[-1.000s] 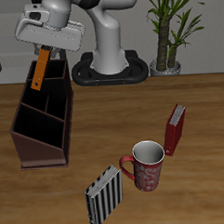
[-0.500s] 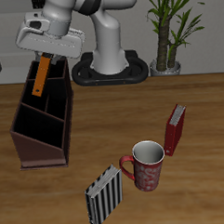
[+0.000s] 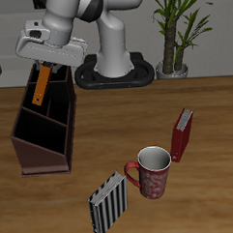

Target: Place the orange book into the right desk caddy's back compartment

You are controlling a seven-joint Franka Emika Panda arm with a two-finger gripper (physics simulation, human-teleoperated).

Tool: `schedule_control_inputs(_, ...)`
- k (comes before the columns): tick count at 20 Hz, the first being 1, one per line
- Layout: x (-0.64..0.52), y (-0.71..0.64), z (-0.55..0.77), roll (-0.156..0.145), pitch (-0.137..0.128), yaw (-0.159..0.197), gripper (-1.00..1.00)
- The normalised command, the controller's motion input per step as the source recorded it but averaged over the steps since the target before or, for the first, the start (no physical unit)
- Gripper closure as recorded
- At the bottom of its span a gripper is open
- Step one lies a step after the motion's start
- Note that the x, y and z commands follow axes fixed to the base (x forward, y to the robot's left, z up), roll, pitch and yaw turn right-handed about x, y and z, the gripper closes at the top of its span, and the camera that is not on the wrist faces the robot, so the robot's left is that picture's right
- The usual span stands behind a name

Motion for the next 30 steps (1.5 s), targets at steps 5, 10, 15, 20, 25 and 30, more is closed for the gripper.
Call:
schedule_control_inputs(5, 0.05, -0.11, -0.13, -0.028, 0.019, -0.032, 1.00)
schedule_control_inputs(10, 0.10, -0.13, -0.20, -0.023, 0.029, -0.016, 1.00)
schedule_control_inputs(15, 0.07, -0.01, -0.24, -0.005, 0.041, -0.011, 1.00)
schedule_control_inputs(20, 0.06, 0.04, -0.11, 0.013, 0.027, -0.004, 1.00)
schedule_control_inputs(25, 0.07, 0.01, -0.14, -0.005, 0.044, -0.010, 1.00)
schedule_control_inputs(30, 0.09, -0.09, -0.17, -0.022, 0.043, -0.012, 1.00)
